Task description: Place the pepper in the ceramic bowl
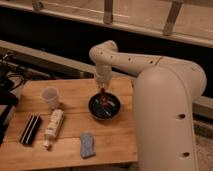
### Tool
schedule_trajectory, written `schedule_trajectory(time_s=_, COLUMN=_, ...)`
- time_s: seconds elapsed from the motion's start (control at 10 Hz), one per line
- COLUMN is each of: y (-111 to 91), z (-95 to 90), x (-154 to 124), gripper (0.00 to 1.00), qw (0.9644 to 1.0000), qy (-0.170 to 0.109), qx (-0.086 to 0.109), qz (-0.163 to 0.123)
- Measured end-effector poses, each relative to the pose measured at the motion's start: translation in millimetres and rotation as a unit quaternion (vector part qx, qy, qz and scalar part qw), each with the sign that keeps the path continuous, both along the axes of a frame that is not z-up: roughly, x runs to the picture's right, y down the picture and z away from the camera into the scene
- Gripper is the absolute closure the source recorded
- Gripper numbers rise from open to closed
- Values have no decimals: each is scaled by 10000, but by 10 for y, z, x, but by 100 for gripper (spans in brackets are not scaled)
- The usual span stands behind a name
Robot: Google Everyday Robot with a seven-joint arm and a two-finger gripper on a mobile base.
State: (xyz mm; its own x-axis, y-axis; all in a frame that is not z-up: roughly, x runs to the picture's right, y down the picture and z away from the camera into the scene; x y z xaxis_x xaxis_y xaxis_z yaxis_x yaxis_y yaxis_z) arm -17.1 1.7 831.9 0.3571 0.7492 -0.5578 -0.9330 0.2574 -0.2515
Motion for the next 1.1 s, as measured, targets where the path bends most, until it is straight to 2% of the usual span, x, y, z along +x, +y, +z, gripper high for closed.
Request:
schedule_trajectory(time_s=0.1, y=76, z=4, x=-38, gripper=99, qw=10000, qy=-1, qx=-38, qz=-28)
schedule_trajectory(time_s=0.3, y=230, z=-102, x=-155, gripper=99, qw=10000, qy=-10, qx=-78, qz=-40)
schedule_trajectory(time_s=0.5, y=267, z=-117, x=-183, gripper=99, qw=9999, qy=-14, qx=-92, qz=-65)
schedule_trajectory(time_s=0.8, y=241, z=31, x=-128, gripper=99, qw=9998, qy=10, qx=-160, qz=-70)
schedule_trajectory(time_s=1.1, y=386, z=80, x=-184, gripper=99, qw=9997, qy=48, qx=-230, qz=-77)
